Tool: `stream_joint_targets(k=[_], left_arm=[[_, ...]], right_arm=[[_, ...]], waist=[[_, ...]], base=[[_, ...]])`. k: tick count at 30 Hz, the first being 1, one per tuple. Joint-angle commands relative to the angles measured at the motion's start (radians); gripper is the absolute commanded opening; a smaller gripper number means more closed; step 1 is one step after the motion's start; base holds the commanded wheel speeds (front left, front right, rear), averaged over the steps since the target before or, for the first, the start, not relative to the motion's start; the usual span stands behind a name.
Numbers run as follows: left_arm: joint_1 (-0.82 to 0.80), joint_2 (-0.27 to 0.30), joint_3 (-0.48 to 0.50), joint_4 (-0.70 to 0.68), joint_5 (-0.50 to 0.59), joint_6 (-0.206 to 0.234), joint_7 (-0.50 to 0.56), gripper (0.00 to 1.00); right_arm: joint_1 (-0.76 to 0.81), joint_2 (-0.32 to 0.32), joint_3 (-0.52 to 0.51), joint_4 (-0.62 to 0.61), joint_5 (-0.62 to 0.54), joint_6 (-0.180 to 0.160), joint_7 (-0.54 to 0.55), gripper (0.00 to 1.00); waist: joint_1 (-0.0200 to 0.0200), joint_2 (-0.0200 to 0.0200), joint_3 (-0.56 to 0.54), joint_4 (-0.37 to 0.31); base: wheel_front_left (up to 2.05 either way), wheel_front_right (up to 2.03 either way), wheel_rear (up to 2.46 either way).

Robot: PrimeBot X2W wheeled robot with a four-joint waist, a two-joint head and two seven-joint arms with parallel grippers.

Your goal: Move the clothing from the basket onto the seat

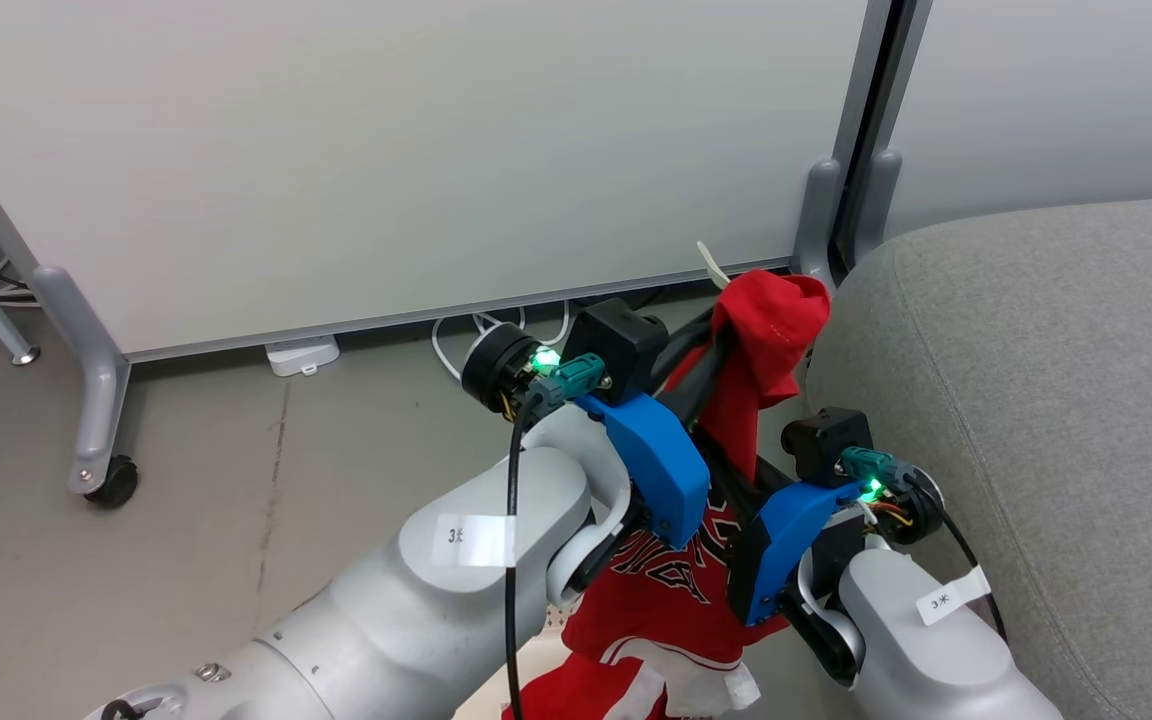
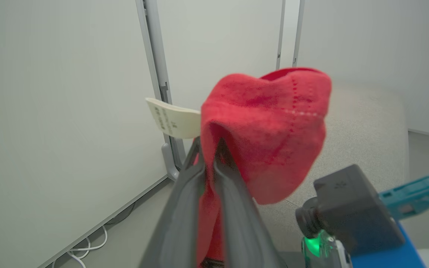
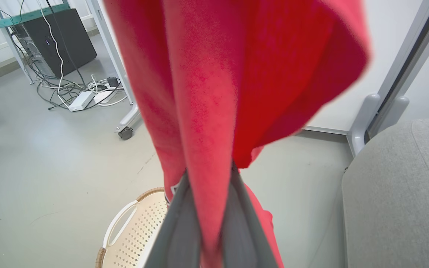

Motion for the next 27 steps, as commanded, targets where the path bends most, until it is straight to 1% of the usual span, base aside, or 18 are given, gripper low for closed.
stream_joint_targets(k=[1, 5, 8, 14, 15, 16, 18, 21, 27], left_arm=[[0.011, 0.000, 0.004, -0.001, -0.003, 0.000, -0.005, 1.00], [0.037, 0.001, 0.020, 0.005, 0.035, 0.004, -0.005, 1.00], [0.081, 0.018, 0.069, -0.008, 0.081, 0.007, -0.005, 1.00], [0.230, 0.087, 0.211, -0.097, 0.196, 0.012, -0.005, 1.00], [0.230, 0.087, 0.211, -0.097, 0.196, 0.012, -0.005, 1.00], [0.257, 0.099, 0.237, -0.118, 0.220, 0.013, -0.005, 1.00], [0.319, 0.122, 0.288, -0.157, 0.261, 0.000, -0.005, 1.00], [0.398, 0.148, 0.369, -0.211, 0.325, -0.005, -0.005, 1.00], [0.542, 0.173, 0.510, -0.302, 0.439, -0.029, -0.005, 1.00]], right_arm=[[-0.017, -0.003, 0.003, 0.002, 0.010, 0.000, -0.008, 0.00], [-0.015, -0.003, 0.011, -0.001, 0.013, 0.000, -0.012, 0.00], [-0.016, -0.003, 0.011, -0.004, 0.013, 0.000, -0.018, 0.00], [-0.010, -0.006, -0.002, -0.013, 0.004, 0.000, -0.026, 0.00], [-0.010, -0.006, -0.002, -0.013, 0.004, 0.000, -0.026, 0.00], [-0.009, -0.007, -0.004, -0.016, 0.003, 0.000, -0.026, 0.00], [-0.006, -0.009, -0.010, -0.021, -0.001, 0.000, -0.026, 0.00], [-0.004, -0.012, -0.018, -0.030, -0.002, 0.000, -0.024, 0.00], [0.001, -0.015, -0.034, -0.053, -0.010, 0.000, -0.016, 0.00]], waist=[[0.0000, 0.0000, 0.000, -0.001], [0.0000, 0.0000, -0.001, -0.005], [0.0000, 0.0000, 0.000, -0.008], [0.0000, 0.0000, 0.006, -0.008], [0.0000, 0.0000, 0.006, -0.008], [0.0000, 0.0000, 0.008, -0.007], [0.0000, 0.0000, 0.011, -0.005], [0.0000, 0.0000, 0.018, -0.003], [0.0000, 0.0000, 0.027, 0.001]], base=[[0.00, 0.00, 0.00], [0.00, 0.00, 0.00], [0.00, 0.00, 0.00], [0.00, 0.00, 0.00], [0.00, 0.00, 0.00], [0.00, 0.00, 0.00], [0.00, 0.00, 0.00], [0.00, 0.00, 0.00], [0.00, 0.00, 0.00]])
